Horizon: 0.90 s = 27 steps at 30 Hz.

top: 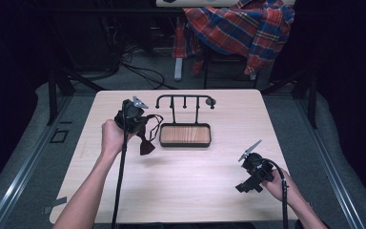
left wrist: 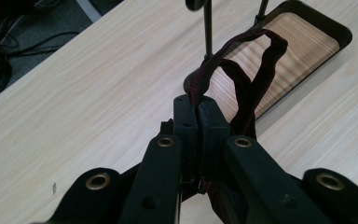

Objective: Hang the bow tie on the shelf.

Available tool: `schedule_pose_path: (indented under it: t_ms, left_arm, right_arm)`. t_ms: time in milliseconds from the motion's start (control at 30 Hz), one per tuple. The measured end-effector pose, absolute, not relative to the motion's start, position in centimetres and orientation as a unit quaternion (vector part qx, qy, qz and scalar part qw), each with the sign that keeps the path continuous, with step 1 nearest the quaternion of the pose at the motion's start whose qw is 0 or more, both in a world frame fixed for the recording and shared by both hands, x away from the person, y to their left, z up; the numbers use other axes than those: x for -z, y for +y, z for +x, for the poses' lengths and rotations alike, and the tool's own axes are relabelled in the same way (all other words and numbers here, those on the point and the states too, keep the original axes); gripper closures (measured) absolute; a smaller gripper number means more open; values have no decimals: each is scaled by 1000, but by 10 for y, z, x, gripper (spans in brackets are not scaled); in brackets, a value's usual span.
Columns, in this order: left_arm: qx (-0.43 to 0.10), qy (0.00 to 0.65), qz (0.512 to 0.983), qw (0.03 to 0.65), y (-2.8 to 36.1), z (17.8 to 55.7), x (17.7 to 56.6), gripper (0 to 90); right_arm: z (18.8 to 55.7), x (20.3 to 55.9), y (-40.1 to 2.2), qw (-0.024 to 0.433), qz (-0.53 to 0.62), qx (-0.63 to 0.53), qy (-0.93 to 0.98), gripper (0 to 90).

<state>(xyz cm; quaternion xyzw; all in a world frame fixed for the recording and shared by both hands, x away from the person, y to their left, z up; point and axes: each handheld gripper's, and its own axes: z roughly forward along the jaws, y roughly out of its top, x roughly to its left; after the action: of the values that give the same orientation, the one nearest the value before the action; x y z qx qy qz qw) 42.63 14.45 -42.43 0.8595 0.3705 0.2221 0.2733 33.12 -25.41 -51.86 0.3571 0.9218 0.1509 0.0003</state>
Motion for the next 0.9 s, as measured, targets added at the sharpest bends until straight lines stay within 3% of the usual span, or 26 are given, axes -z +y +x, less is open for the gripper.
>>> schedule_pose_path:
  t_ms: [900]
  left_arm:
    - [-249,343,858,289,125,438,390,876]
  right_arm:
    - [330,518,-255,0,366,-153,918,159]
